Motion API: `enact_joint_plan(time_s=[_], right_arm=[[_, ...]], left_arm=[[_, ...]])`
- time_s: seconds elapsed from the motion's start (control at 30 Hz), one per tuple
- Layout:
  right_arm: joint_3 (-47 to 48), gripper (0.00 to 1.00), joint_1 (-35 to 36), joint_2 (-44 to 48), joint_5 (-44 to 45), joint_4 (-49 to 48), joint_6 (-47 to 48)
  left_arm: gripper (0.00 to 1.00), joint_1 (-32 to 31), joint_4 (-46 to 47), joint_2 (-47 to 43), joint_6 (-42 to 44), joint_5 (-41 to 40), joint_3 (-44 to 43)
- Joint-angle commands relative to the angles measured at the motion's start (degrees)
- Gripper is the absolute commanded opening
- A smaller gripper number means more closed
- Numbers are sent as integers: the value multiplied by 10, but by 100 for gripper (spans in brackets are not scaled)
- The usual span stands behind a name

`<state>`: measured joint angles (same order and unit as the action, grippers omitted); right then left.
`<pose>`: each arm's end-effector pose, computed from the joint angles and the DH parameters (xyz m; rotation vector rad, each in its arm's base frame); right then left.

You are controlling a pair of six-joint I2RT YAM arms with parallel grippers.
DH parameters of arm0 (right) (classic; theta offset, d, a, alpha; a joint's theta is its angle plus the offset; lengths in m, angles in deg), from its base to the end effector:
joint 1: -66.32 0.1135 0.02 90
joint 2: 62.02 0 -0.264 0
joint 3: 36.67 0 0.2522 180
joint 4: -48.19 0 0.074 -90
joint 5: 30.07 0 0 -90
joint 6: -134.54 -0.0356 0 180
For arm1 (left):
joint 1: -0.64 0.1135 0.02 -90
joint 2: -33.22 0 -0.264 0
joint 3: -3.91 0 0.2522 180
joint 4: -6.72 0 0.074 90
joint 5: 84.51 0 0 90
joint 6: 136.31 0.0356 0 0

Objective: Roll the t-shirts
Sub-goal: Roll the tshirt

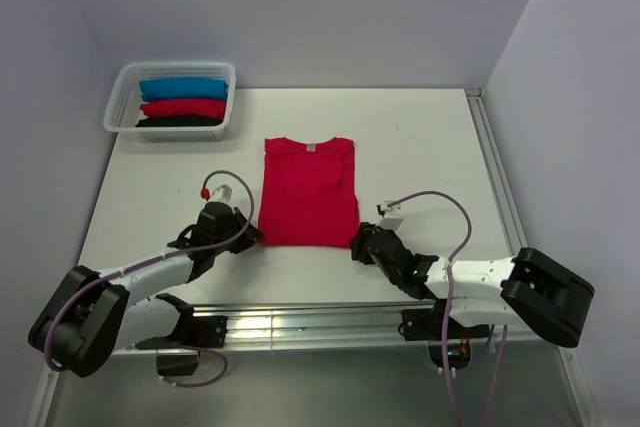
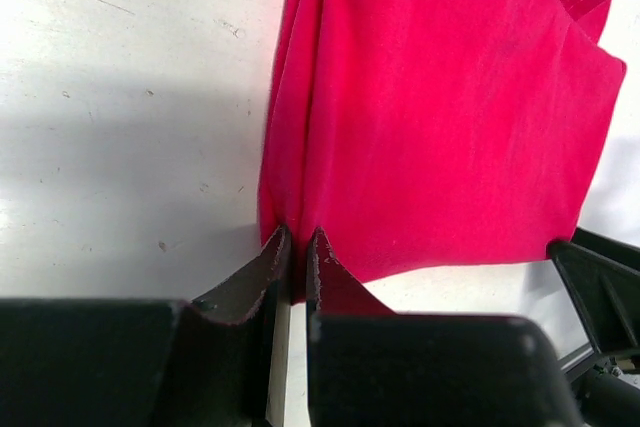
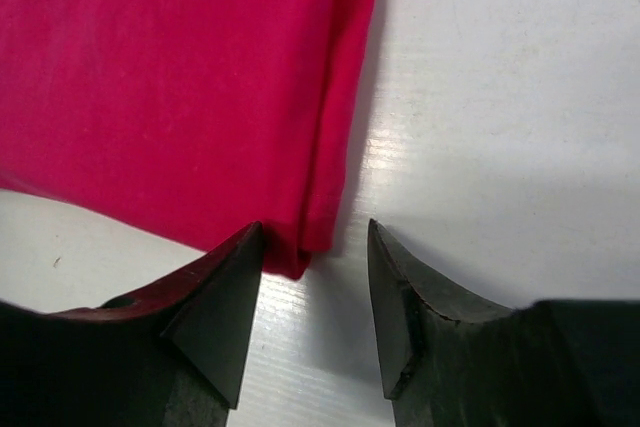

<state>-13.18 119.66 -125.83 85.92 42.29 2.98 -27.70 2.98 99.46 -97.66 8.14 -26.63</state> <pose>0.1219 0.1377 0.1273 0.0391 2.1431 0.4940 0.1779 -0.0978 0.1384 -0.4497 2.3399 -0.7632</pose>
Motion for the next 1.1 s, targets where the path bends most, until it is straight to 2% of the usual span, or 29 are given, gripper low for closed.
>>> enact_joint_plan(time_s=[0.0, 0.27, 0.37, 0.6, 0.83, 0.93, 0.97, 1.03, 1.07], right_arm=[[7, 52, 8, -34, 25, -71, 34], [-14, 51, 38, -18, 49, -75, 22], [-21, 50, 45, -17, 54, -81, 18], [-16, 45, 60, -50, 77, -79, 1], [-10, 40, 62, -63, 91, -71, -12], [-6, 33, 62, -68, 96, -61, -19], [-7, 28, 62, -69, 97, -61, -20], [-7, 25, 62, -72, 98, -59, -26], [-5, 17, 62, -73, 98, -55, -27]], left_arm=[[12, -2, 35, -7, 19, -5, 15], [44, -4, 75, -51, 19, 1, 52], [48, -26, 75, -85, 13, -24, 68], [46, -87, 54, -128, -13, -130, 82], [44, -116, 45, -101, -61, -201, 79], [41, -119, 69, -62, -70, -203, 86], [41, -121, 77, -46, -71, -204, 88], [40, -124, 97, -33, -70, -207, 91], [40, -128, 102, -26, -67, -209, 94]])
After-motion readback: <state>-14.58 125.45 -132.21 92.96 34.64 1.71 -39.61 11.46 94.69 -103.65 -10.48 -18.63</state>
